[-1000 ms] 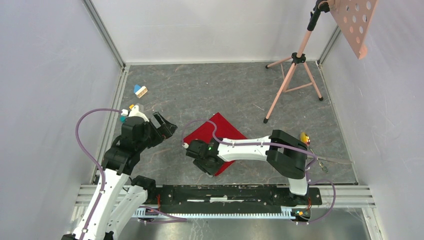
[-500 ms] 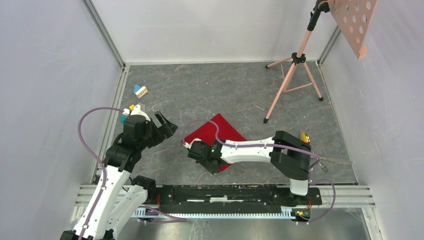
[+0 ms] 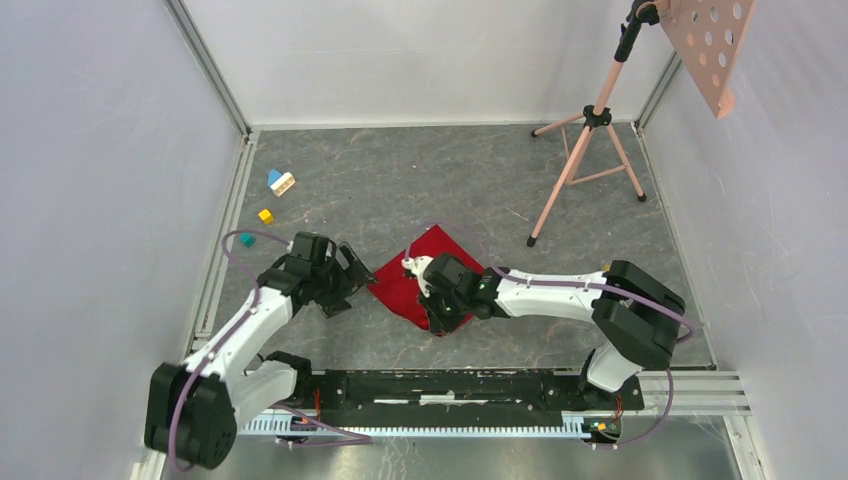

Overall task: Fold the napkin into a case and place the utensils inside
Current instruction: Pick up the lower triangle-folded napkin from the center of the board.

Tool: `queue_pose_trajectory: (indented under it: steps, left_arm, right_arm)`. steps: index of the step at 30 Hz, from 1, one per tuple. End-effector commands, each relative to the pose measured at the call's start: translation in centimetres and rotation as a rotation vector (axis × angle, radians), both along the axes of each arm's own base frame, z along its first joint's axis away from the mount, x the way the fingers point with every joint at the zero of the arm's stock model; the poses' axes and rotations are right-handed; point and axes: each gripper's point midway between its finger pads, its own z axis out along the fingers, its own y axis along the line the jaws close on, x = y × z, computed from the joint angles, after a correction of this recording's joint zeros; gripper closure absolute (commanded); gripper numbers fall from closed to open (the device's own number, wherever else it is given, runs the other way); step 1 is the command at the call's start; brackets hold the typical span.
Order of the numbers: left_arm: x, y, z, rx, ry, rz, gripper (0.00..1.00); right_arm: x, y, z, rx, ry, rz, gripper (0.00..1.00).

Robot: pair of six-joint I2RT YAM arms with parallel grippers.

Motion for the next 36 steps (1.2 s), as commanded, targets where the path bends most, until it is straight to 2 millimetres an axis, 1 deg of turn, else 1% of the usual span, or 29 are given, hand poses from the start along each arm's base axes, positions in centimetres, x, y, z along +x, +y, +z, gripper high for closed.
queue_pose_trajectory:
  steps: [1, 4, 7, 10, 12, 14, 22, 26, 31, 33, 36]
  left_arm:
    - [1.9, -3.6, 0.1, -0.199, 0.028, -0.006, 0.00]
    - [2.2, -4.5, -0.8, -0.247, 0.062, -0.003, 0.00]
    - [2.0, -5.3, -2.0, -0.294, 0.104, 0.020, 0.01]
    - [1.6, -5.2, -3.4, -0.280, 0.152, 0.037, 0.04]
    - [1.4, -5.0, -4.0, -0.272, 0.164, 0.050, 0.05]
    - [1.4, -4.8, -4.4, -0.268, 0.159, 0.066, 0.07]
    - [2.5, -4.7, -5.5, -0.253, 0.110, 0.059, 0.17]
    - [3.2, -4.6, -6.1, -0.217, 0.101, 0.041, 0.26]
    - [4.0, -3.7, -6.4, -0.140, 0.079, 0.031, 0.42]
    - [4.1, -3.1, -6.3, -0.094, 0.073, 0.026, 0.49]
    - [4.4, -2.0, -5.5, -0.024, 0.045, 0.019, 0.59]
  right_arm:
    - [0.4, 2.5, 3.1, 0.217, 0.022, 0.050, 1.00]
    - [0.7, 2.3, 3.7, 0.271, 0.049, 0.038, 1.00]
    - [1.0, 2.0, 4.1, 0.298, 0.059, 0.027, 1.00]
    - [0.9, 1.7, 4.2, 0.334, 0.085, 0.014, 1.00]
    - [0.9, 1.3, 4.4, 0.355, 0.108, -0.005, 1.00]
    - [1.2, 1.4, 4.9, 0.386, 0.104, -0.009, 1.00]
    - [1.1, 1.2, 5.4, 0.426, 0.130, -0.014, 1.00]
    - [1.3, 1.0, 5.5, 0.424, 0.124, -0.015, 1.00]
    - [1.2, 0.7, 5.3, 0.422, 0.126, -0.015, 1.00]
    - [1.1, 0.6, 5.1, 0.420, 0.129, -0.007, 1.00]
    - [0.6, 0.4, 4.6, 0.418, 0.142, 0.012, 1.00]
